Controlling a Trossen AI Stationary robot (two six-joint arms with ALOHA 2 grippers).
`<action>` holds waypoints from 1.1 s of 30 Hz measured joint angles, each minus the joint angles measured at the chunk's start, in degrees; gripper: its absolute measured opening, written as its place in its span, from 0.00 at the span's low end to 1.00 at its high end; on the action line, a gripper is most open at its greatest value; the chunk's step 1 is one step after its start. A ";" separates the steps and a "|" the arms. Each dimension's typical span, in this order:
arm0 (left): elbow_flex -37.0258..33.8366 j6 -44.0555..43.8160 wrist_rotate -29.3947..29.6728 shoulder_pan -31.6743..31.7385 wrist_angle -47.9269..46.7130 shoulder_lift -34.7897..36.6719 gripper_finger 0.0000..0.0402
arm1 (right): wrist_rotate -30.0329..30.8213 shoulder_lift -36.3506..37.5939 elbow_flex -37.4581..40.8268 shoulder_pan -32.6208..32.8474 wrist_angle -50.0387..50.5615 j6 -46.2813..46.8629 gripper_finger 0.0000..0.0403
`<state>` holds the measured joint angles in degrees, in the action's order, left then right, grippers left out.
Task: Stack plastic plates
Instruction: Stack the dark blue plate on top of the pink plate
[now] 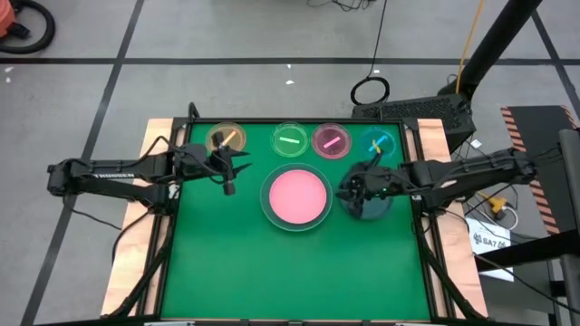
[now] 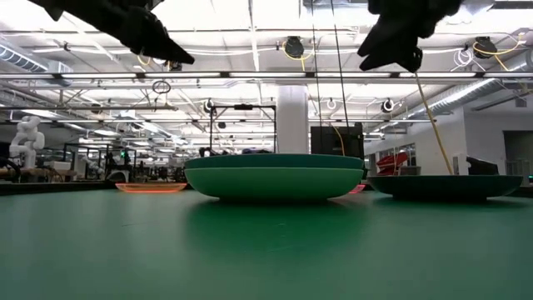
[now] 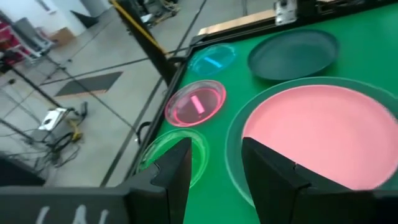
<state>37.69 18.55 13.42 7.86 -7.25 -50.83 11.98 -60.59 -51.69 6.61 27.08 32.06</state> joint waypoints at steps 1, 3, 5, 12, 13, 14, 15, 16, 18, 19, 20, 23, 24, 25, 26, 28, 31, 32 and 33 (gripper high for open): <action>0.00 0.39 0.58 0.00 -0.01 0.00 0.37 | 0.74 -1.21 -1.59 -0.14 2.37 0.09 0.35; 0.00 0.79 1.20 0.00 -0.10 0.00 0.37 | 1.65 -3.86 -4.63 -0.47 8.97 1.18 0.35; 0.00 0.83 1.81 0.00 -0.44 0.00 0.37 | 1.21 -6.69 -7.41 -0.84 16.32 2.75 0.35; 0.00 -0.85 2.13 0.00 -3.53 0.00 0.37 | -8.77 -13.55 -9.39 0.62 38.03 -7.17 0.35; 0.00 -1.19 2.13 0.00 -3.93 -0.02 0.37 | -9.24 -14.08 -9.08 1.03 40.04 -7.99 0.35; 0.00 -1.33 2.15 0.00 -4.18 -0.02 0.37 | -9.27 -14.51 -8.76 1.45 41.09 -8.71 0.35; 0.00 -1.50 2.15 0.00 -4.25 -0.02 0.37 | -9.24 -14.68 -8.30 1.84 41.28 -9.14 0.35; 0.00 -1.60 2.15 0.00 -4.35 -0.02 0.37 | -9.27 -14.70 -7.74 2.20 40.68 -9.57 0.35; 0.00 -1.69 2.15 0.00 -4.60 -0.02 0.37 | -9.26 -14.68 -6.85 2.90 38.23 -10.40 0.35; 0.00 -1.74 2.15 0.00 -4.65 -0.02 0.37 | -9.26 -14.68 -6.50 3.22 37.19 -10.71 0.35; 0.00 -1.73 2.15 0.00 -4.65 -0.03 0.37 | -9.22 -14.68 -6.19 3.55 36.26 -10.97 0.35; 0.00 -1.75 2.15 0.00 -4.77 -0.02 0.37 | -9.14 -14.64 -4.17 4.49 32.50 -11.16 0.35; 0.00 -1.75 2.15 0.00 -4.95 -0.02 0.37 | -9.15 -14.63 -3.22 4.81 31.35 -10.98 0.35; 0.00 -1.75 2.15 0.00 -5.08 -0.02 0.37 | -9.17 -14.67 -2.24 5.10 30.55 -10.69 0.35; 0.00 -1.77 2.15 0.00 -5.10 -0.02 0.37 | -9.24 -14.68 -1.22 5.38 30.10 -10.32 0.35; 0.00 -1.78 2.15 0.00 -5.19 -0.02 0.37 | -9.30 -14.65 0.84 6.03 29.19 -9.41 0.35; 0.00 -1.78 2.15 0.00 -5.37 -0.02 0.37 | -9.31 -14.68 3.83 6.90 27.10 -8.30 0.35; 0.00 -1.78 2.15 0.00 -5.37 -0.02 0.37 | -9.29 -14.65 4.68 7.14 26.17 -7.98 0.35; 0.00 -1.78 2.15 0.00 -5.37 -0.02 0.37 | -9.36 -14.65 5.52 7.36 25.28 -7.82 0.35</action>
<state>37.69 16.78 15.57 7.86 -12.62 -50.85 2.62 -75.24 -46.17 13.97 52.36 24.24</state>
